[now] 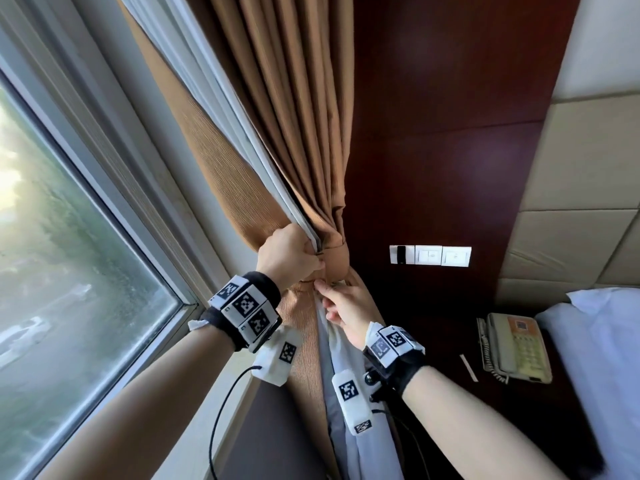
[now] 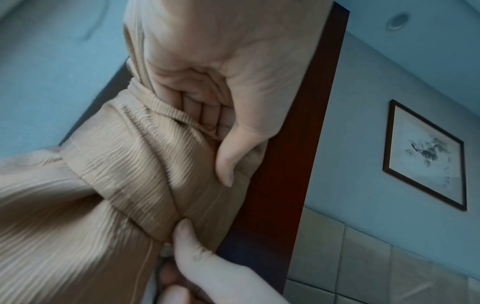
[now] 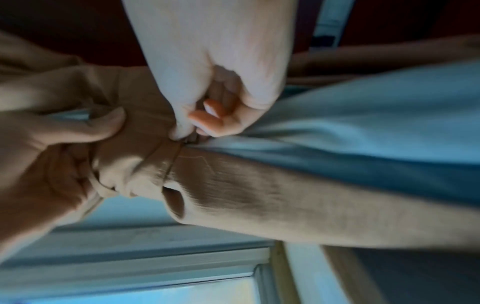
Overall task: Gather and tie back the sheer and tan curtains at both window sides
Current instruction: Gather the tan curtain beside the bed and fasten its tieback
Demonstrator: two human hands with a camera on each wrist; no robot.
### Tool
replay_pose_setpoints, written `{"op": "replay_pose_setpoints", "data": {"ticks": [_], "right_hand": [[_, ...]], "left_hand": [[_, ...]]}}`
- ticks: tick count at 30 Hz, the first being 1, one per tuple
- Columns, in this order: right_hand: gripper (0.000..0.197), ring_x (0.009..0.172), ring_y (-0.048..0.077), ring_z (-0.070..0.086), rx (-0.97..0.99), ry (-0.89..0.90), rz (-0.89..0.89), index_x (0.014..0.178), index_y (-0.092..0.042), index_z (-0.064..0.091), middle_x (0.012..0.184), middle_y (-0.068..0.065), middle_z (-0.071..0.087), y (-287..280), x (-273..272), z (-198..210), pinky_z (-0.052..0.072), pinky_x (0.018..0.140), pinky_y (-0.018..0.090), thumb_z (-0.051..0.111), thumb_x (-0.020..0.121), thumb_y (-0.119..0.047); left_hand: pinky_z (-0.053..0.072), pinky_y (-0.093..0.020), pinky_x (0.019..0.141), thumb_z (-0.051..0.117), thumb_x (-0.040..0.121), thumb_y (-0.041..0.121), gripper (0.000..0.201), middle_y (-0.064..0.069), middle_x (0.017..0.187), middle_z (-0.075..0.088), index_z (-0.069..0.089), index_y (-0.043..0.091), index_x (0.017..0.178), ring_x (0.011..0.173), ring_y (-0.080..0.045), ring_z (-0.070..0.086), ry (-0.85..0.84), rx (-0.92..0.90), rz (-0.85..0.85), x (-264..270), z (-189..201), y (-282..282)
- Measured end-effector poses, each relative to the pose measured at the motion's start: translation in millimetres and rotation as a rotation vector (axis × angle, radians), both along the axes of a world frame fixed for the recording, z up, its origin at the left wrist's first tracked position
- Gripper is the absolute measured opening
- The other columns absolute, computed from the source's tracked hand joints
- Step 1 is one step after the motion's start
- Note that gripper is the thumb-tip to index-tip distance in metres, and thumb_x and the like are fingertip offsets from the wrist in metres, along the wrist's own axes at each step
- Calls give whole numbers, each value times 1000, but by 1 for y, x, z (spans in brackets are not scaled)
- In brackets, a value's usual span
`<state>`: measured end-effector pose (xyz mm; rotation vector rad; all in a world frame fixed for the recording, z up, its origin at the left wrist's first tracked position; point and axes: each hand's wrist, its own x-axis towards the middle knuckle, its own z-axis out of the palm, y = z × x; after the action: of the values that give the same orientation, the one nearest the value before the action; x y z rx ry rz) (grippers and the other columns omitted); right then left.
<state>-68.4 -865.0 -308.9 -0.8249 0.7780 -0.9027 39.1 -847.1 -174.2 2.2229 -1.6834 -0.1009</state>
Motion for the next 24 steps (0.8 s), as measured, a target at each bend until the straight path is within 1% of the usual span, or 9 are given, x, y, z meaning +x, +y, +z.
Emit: {"op": "replay_pose_setpoints", "data": {"ticks": [3,8,12,15,17,19,21,23,24], "right_hand": [[14,51,4,37,98,-170,-49,76,-8,59,63,2,51,1,4,2,28,43,11,70,85,-7],[10,40,0,36,209,-260,-47,80,-11,61,65,-1,52,2,8,-2,27,36,10,65,90,-9],[6,39,0,34,161,-170,-49,86,-10,62,66,-1,51,-3,11,-2,24,35,10,63,91,-12],[12,41,2,32,58,-7,-6,79,-11,67,66,3,54,-2,0,0,20,37,14,69,88,-19],[24,44,5,37,-128,210,50,63,-16,70,69,7,59,2,-14,11,22,40,16,72,86,-24],[29,48,7,45,-388,448,108,60,-14,70,61,4,61,7,-23,33,31,45,18,70,86,-28],[30,49,4,50,-689,614,94,62,-11,68,51,-6,59,13,-21,63,41,55,22,69,85,-31],[25,57,4,56,-1032,719,46,71,-17,68,54,-13,60,20,-8,97,47,64,26,65,84,-37],[19,66,7,61,-1200,810,40,79,-23,68,62,-13,63,24,0,113,49,69,28,62,85,-40]], "left_hand": [[56,-36,69,82,63,34,25,2,77,65,63,19,70,75,-21,63,1,-13,-20,-1,0,-1],[51,-31,63,80,66,31,23,4,66,62,63,16,63,72,-19,62,-21,-50,-88,1,-2,-1],[47,-28,66,77,77,25,17,4,73,64,64,15,73,76,-16,60,19,-121,-186,4,-4,11],[49,-16,68,68,85,12,3,9,78,66,66,14,82,78,-9,64,128,-311,-296,10,-4,32],[48,-12,70,64,86,7,6,8,79,67,66,12,84,75,-4,64,199,-548,-261,24,-10,51],[50,-18,68,63,86,9,7,5,75,68,67,12,82,70,-8,64,301,-702,-48,47,-22,63],[52,-28,67,59,89,16,13,1,71,68,66,13,79,65,-15,64,459,-591,184,69,-37,68],[51,-30,62,54,95,19,24,-5,69,66,66,8,77,59,-17,61,721,-359,216,75,-50,67],[51,-28,59,52,97,19,26,-7,70,65,67,5,81,59,-18,59,862,-289,199,73,-56,64]]}}
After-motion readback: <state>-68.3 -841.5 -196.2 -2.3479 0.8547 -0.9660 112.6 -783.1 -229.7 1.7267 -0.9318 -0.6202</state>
